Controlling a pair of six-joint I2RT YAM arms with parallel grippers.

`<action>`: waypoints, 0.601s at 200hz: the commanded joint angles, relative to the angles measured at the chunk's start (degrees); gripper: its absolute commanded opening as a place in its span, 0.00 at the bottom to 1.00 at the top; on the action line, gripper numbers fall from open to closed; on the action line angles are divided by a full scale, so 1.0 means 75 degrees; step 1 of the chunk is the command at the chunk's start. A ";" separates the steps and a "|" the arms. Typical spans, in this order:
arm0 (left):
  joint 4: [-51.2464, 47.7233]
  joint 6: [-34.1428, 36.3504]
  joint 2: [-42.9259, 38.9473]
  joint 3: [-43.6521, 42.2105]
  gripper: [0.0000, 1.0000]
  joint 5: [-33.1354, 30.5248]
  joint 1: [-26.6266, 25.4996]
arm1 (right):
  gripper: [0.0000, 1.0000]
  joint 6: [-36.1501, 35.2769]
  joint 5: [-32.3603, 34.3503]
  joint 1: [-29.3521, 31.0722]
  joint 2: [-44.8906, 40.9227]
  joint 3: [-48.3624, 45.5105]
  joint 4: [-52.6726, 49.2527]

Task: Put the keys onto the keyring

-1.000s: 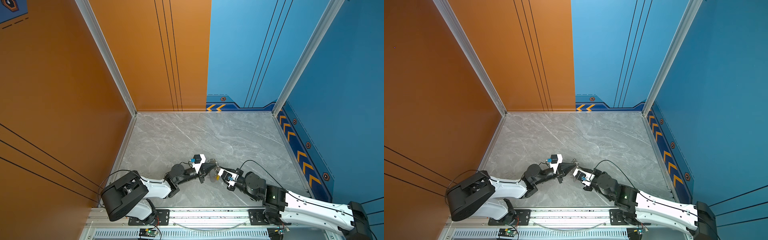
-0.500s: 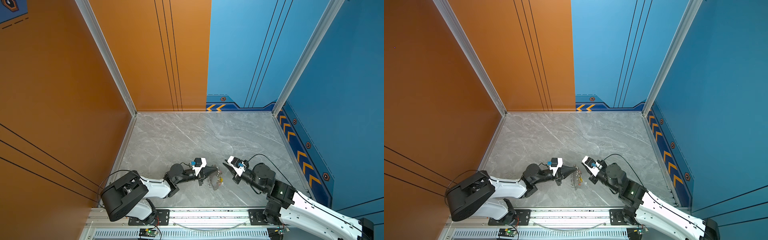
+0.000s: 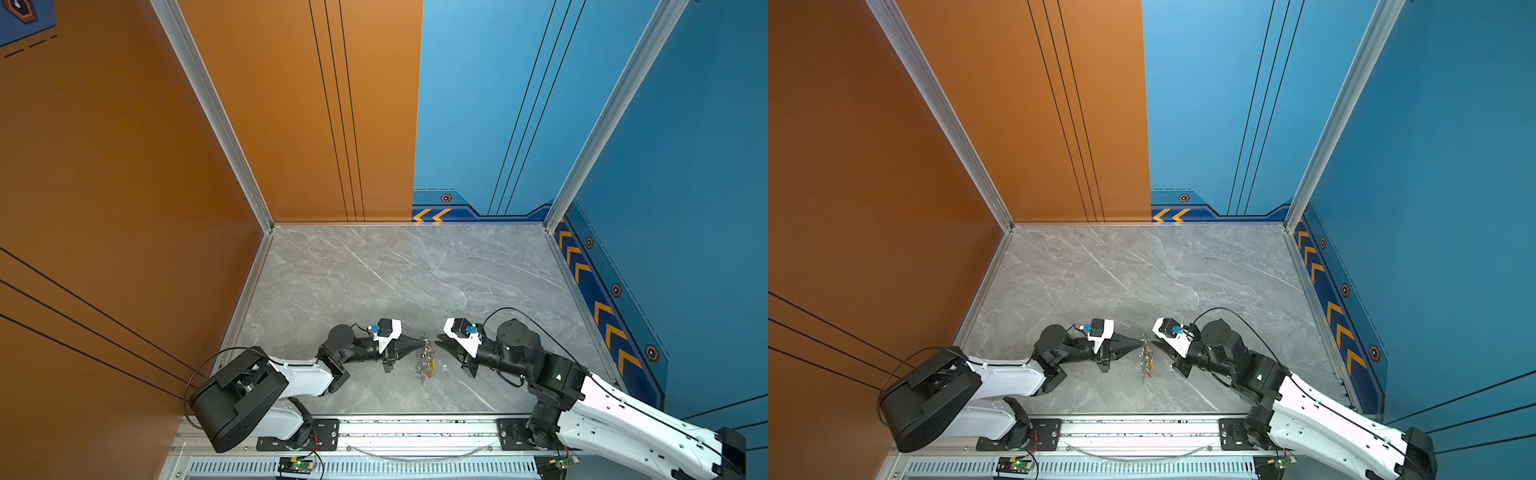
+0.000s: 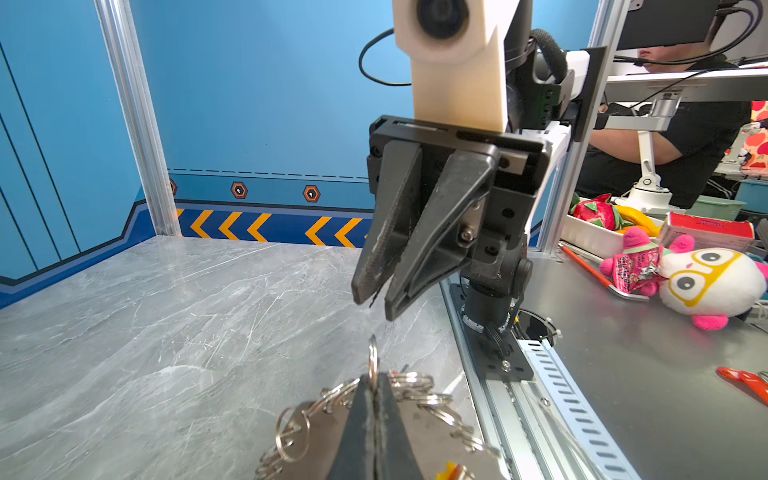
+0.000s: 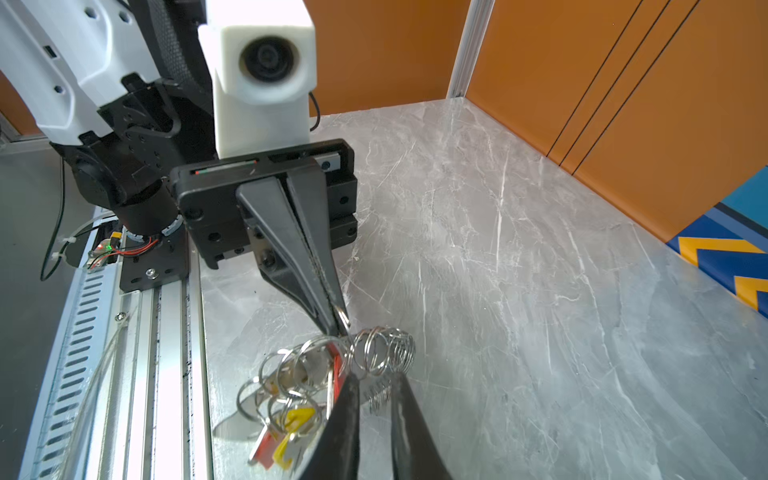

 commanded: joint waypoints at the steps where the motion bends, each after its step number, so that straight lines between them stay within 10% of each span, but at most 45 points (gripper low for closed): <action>1: 0.0486 0.0081 -0.0121 -0.0030 0.00 0.0697 0.0125 | 0.17 -0.0193 -0.0521 0.0100 0.0145 0.0202 -0.0140; 120: 0.0485 0.0153 0.0208 0.0121 0.00 0.1309 0.0246 | 0.10 -0.0452 -0.1009 0.0180 0.0606 0.0357 -0.0173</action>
